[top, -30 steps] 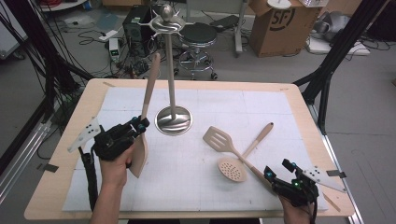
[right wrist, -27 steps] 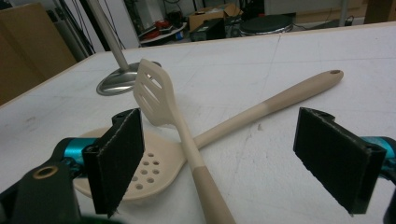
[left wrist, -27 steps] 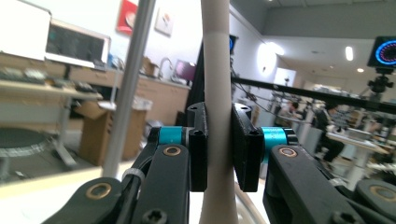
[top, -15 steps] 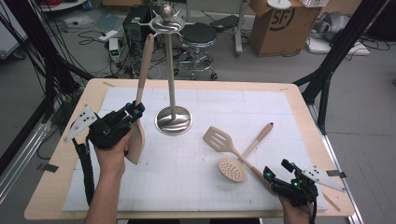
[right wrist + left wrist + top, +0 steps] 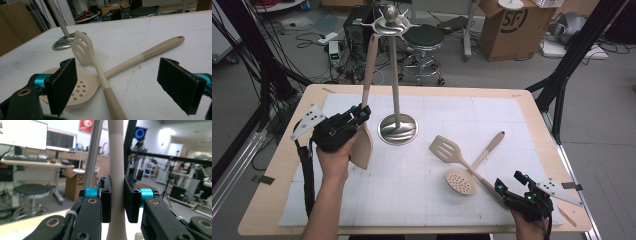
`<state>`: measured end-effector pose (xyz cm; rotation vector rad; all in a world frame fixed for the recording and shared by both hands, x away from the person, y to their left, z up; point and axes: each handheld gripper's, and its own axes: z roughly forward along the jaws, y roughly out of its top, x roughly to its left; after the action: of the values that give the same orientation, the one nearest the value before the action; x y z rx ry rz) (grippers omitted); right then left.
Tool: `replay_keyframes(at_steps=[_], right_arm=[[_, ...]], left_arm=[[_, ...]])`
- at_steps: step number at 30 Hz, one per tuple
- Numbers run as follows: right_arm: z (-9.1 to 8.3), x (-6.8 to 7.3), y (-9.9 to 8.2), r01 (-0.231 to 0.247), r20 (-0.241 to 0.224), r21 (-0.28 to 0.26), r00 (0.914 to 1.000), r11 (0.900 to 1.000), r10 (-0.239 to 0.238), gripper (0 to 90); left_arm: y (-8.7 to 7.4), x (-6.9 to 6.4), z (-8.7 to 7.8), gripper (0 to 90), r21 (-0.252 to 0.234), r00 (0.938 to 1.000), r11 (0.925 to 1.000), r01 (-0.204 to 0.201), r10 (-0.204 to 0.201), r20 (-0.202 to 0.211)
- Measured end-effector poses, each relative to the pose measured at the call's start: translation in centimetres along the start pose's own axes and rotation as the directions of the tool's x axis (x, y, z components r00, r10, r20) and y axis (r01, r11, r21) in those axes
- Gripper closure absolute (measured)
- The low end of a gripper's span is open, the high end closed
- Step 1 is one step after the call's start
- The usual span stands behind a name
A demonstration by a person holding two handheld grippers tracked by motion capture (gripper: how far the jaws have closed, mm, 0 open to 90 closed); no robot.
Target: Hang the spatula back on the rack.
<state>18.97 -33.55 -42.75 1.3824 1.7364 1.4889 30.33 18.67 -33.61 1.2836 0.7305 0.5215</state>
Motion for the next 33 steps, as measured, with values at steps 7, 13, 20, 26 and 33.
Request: replay_keyframes(at_steps=[7, 13, 20, 26, 33], right_arm=[[-0.1, 0.0, 0.0, -0.001, 0.002, -0.004, 1.0000, 1.0000, 0.001, 15.4], [-0.1, 0.0, 0.0, -0.002, 0.002, -0.004, 1.0000, 1.0000, 0.002, 15.4], [-0.1, 0.0, 0.0, 0.001, 0.000, -0.008, 1.0000, 1.0000, -0.001, 15.4], [0.2, -0.2, 0.1, 0.000, -0.005, -0.007, 1.0000, 1.0000, 0.000, 15.4], [0.3, -0.3, 0.2, -0.010, -0.005, -0.010, 0.9999, 0.9999, 0.010, 15.4]], left_arm=[[-0.2, 0.2, 0.2, 74.3, -0.005, 0.9993, 0.9993, 0.036, -0.036, 0.008], [0.3, 0.3, -0.8, 52.5, -0.105, 0.9991, 0.9935, 0.042, -0.043, -0.005], [0.8, 0.0, -0.7, 47.2, -0.216, 0.9933, 0.9708, 0.105, -0.091, 0.071], [1.9, -0.6, 0.2, 45.6, -0.241, 0.9950, 0.9665, 0.088, -0.074, 0.068], [3.1, -1.3, 1.6, 46.6, -0.247, 0.9953, 0.9662, 0.073, -0.055, 0.080]])
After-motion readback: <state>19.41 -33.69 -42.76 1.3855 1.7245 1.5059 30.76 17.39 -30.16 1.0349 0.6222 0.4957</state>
